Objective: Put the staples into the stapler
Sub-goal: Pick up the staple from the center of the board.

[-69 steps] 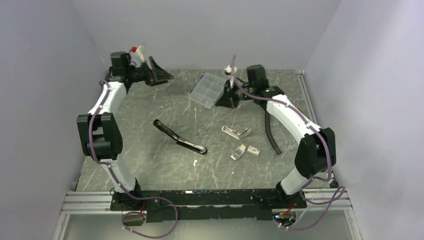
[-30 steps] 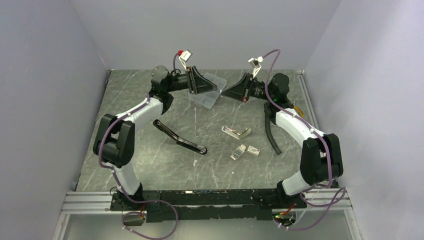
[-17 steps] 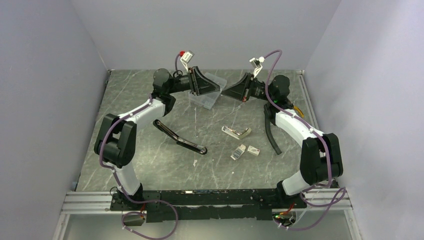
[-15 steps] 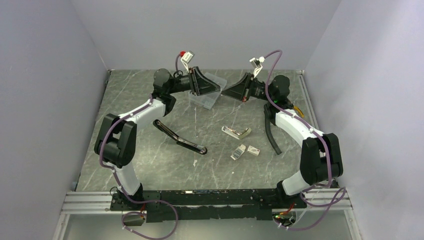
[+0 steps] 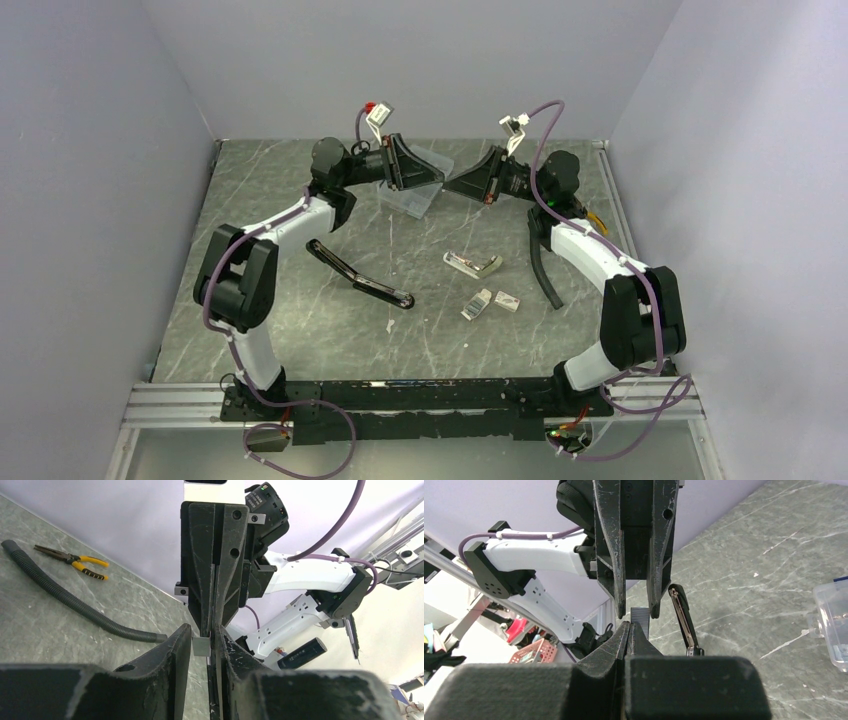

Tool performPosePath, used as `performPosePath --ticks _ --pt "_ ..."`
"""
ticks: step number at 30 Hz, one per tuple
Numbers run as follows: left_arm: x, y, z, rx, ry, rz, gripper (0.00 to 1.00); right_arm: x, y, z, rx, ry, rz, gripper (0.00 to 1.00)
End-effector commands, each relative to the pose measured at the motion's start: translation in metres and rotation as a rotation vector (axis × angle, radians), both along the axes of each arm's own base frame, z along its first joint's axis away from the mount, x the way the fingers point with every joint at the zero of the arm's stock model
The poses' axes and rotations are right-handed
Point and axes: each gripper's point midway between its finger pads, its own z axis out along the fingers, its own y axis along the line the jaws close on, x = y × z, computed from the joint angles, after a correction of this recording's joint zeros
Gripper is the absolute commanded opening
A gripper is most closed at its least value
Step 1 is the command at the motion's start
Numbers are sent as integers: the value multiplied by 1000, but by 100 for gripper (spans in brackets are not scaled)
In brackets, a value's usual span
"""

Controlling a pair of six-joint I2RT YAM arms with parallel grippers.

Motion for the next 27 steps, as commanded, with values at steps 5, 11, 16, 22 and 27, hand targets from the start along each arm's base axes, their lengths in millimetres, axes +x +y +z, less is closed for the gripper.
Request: performPosePath --ticks 5,11,16,22,27 --pt "-6 -6 24 -46 -81 -29 24 3 -2 5 4 -59 -20 0" --pt "-7 -6 21 -36 -84 -33 22 3 -2 4 0 -65 -22 0" --pt "-9 -6 18 -18 -94 -35 18 2 -3 6 -4 -77 -21 0" --pt "-7 -4 10 60 -126 -29 9 3 -9 2 -60 -92 -22 19" --pt "-5 2 -15 200 -168 -1 7 -1 -24 2 -139 -159 -34 36"
